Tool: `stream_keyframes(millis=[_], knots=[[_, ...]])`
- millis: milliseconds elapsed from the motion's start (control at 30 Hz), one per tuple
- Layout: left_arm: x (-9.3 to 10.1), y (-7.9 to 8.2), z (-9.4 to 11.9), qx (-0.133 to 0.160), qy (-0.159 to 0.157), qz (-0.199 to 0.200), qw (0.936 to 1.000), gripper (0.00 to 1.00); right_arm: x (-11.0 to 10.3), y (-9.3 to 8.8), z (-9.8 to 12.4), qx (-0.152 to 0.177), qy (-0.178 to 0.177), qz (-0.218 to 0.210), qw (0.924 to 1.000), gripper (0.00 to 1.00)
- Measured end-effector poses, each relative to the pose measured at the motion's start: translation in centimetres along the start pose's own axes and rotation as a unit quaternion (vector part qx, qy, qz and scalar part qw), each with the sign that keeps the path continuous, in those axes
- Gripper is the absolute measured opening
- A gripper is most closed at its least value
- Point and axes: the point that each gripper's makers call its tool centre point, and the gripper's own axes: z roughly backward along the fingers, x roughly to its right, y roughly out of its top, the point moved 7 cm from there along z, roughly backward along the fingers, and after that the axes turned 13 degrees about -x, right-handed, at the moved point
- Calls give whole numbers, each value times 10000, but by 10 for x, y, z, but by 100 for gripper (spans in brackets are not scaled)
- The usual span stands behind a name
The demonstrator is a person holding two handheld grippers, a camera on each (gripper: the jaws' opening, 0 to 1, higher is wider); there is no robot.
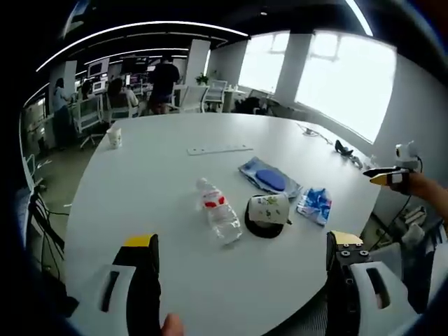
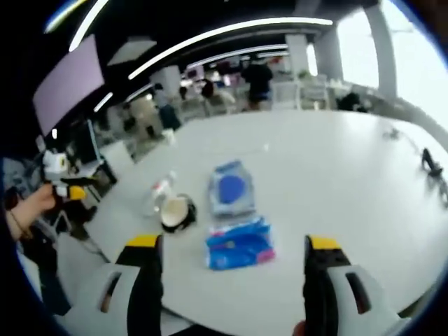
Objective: Arrange the tabletop items into an orderly group along one side of the table until the central work area is clear of visible clutter.
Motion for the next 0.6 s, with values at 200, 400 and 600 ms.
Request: stream_keyframes(millis=[200,400,600], knots=[[4,-5,-4,-36,-60,48,10000,99,0,-2,3,-40,-10,-2,10000,80],[15,2,-3,-38,-30,149,9999,99,6,-2,5,-231,103,150,9996,80],[14,3,-5,-49,118,262,9996,99,8,7,-3,-180,295,88,9994,80]])
